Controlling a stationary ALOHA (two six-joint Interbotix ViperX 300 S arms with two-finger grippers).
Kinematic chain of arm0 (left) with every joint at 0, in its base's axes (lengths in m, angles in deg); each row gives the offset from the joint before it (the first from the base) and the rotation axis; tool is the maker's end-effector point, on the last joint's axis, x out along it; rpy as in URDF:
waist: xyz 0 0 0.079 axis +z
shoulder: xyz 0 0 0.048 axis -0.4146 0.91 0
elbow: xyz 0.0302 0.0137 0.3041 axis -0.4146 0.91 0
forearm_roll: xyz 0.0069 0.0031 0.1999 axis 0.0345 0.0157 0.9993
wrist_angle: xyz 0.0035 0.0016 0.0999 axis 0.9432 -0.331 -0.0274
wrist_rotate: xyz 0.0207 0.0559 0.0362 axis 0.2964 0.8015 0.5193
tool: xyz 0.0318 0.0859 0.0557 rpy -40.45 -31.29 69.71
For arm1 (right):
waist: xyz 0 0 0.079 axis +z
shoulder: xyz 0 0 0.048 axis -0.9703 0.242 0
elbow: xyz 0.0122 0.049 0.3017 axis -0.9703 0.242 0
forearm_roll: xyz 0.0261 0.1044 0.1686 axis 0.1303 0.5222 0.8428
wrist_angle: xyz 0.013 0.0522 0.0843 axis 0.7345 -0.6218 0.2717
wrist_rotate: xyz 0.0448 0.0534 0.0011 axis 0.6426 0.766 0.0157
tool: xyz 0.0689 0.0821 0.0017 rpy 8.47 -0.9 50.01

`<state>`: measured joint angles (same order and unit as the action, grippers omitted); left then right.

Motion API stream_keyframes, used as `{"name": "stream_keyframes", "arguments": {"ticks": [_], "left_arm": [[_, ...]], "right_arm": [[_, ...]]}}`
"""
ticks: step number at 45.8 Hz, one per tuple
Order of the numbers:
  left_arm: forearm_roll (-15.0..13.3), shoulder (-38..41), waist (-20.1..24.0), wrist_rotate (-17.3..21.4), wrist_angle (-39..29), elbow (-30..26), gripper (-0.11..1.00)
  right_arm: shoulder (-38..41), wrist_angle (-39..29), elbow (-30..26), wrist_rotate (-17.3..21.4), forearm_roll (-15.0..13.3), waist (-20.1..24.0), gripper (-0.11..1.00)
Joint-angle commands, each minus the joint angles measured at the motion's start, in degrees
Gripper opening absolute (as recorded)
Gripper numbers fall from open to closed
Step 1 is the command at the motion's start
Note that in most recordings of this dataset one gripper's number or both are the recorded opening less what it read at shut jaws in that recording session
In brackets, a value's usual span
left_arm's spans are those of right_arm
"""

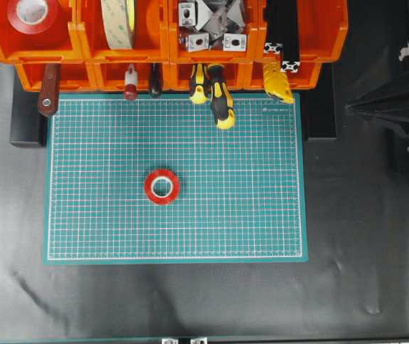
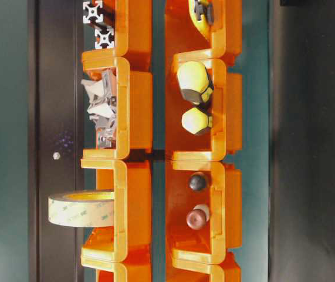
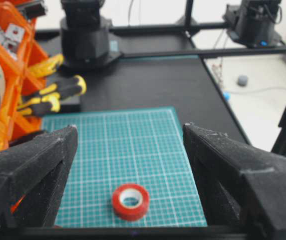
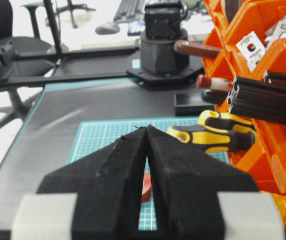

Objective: Pick vinyl tape from container rack with left arm.

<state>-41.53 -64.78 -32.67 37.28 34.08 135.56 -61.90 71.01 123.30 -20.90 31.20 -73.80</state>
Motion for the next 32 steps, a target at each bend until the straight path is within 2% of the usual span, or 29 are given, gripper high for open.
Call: {"name": "stream_keyframes", "arguments": {"ticks": [1, 32], "left_arm": [[0.1, 0.4, 0.0, 0.0, 0.6, -0.6, 0.81], [-0.2, 0.7, 0.0, -0.1, 0.4, 0.1, 0.81]], "right_arm": [[0.4, 1.1, -0.7, -0.1, 0.1, 0.1, 0.0], [0.4, 1.2, -0.7, -0.4, 0.1, 0.1, 0.0]]}}
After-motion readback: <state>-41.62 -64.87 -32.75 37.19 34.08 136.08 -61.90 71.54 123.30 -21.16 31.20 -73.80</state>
